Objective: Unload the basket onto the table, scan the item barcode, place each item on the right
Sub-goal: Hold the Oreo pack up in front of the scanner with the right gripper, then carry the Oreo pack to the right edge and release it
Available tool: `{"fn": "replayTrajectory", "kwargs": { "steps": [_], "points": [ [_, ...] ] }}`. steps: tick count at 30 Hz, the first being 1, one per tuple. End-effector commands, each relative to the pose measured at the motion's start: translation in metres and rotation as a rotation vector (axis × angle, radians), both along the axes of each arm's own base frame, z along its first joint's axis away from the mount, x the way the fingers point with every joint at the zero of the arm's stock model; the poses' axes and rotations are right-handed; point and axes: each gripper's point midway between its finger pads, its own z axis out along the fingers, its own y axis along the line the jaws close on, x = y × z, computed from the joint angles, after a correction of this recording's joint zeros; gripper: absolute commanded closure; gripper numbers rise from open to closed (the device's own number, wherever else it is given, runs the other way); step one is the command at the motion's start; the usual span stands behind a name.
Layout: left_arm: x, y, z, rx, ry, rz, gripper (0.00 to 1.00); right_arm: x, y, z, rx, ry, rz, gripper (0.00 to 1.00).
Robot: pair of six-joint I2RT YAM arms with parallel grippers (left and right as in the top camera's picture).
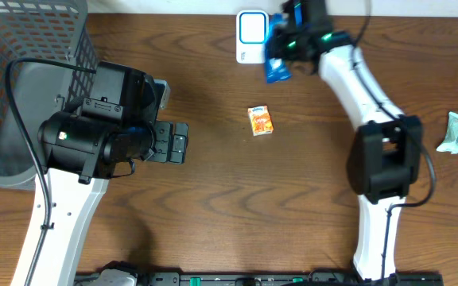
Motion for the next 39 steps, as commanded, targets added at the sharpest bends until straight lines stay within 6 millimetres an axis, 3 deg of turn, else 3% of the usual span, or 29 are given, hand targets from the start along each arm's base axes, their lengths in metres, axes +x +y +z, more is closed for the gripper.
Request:
{"fn": "replayTrajectory", "kwargs": {
  "steps": [1,6,12,15,22,30,37,39],
  "points": [
    [0.002,0.003,0.002,0.01,-0.005,0.011,0.02,0.014,-0.085,0.043,-0.074,-0.044,-0.155,0.99],
    [0.002,0.003,0.002,0.01,-0.005,0.011,0.02,-0.019,-0.207,0.03,-0.218,0.125,-0.348,0.99],
    [0.002,0.003,0.002,0.01,-0.005,0.011,0.02,-0.068,-0.298,0.008,-0.367,0.237,-0.231,0.99],
    [0.002,0.003,0.002,0.01,-0.005,0.011,0.02,-0.088,-0.335,-0.003,-0.396,0.289,-0.267,0.99],
    [0.002,0.003,0.002,0.01,-0.005,0.011,0.02,-0.11,-0.389,-0.031,-0.368,0.325,-0.374,0.99],
    [0.002,0.003,0.002,0.01,-0.005,0.011,0.02,-0.107,-0.433,-0.053,-0.389,0.242,-0.466,0.99],
    [0.002,0.003,0.002,0.01,-0.005,0.011,0.02,-0.116,-0.477,-0.063,-0.39,0.214,-0.671,0.84],
    [0.002,0.003,0.002,0.01,-0.005,0.011,0.02,-0.127,-0.492,-0.064,-0.399,0.237,-0.761,0.74]
  ]
}}
